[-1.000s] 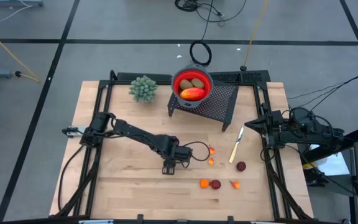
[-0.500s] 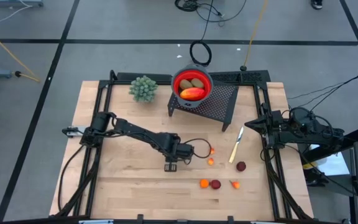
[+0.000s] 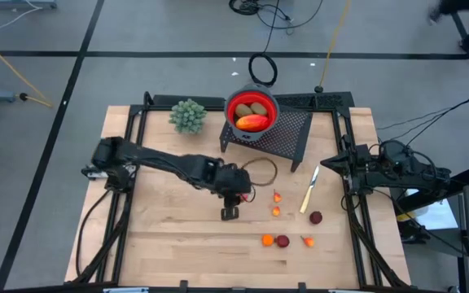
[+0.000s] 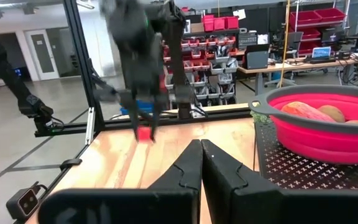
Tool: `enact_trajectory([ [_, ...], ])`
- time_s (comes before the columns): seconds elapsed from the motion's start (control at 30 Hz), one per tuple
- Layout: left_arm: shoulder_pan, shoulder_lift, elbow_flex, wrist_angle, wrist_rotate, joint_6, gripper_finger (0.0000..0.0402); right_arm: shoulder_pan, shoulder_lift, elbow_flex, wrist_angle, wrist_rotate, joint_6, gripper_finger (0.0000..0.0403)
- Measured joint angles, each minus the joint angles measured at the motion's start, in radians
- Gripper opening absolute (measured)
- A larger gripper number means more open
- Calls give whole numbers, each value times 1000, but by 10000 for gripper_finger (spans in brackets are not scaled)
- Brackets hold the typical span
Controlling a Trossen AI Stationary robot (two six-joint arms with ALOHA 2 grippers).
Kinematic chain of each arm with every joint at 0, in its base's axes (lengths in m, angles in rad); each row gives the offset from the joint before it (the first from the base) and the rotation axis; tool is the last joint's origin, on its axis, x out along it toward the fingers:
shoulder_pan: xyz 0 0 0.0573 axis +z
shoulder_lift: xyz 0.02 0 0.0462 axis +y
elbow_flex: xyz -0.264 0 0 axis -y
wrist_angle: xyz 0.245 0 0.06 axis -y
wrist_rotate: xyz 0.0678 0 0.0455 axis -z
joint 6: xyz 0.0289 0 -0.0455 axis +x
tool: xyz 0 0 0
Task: Pick & Place Fruit
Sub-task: Put the pear into the red strainer bowl
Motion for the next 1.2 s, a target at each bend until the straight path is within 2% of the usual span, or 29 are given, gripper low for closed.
enact_trajectory([
  [0.2, -11, -128, 0, 229, 8, 7, 94, 0, 0, 0, 0, -1, 0, 0],
  [0.37, -26, -181, 0, 407, 82, 48, 94, 0, 0, 0, 0, -3, 0, 0],
  [0.93, -37, -190, 0, 1055, 532, 132, 93, 0, 0, 0, 0, -1, 0, 0],
  [1.2, -37, -190, 0, 1216, 663, 131, 93, 0, 0, 0, 0, -1, 0, 0],
])
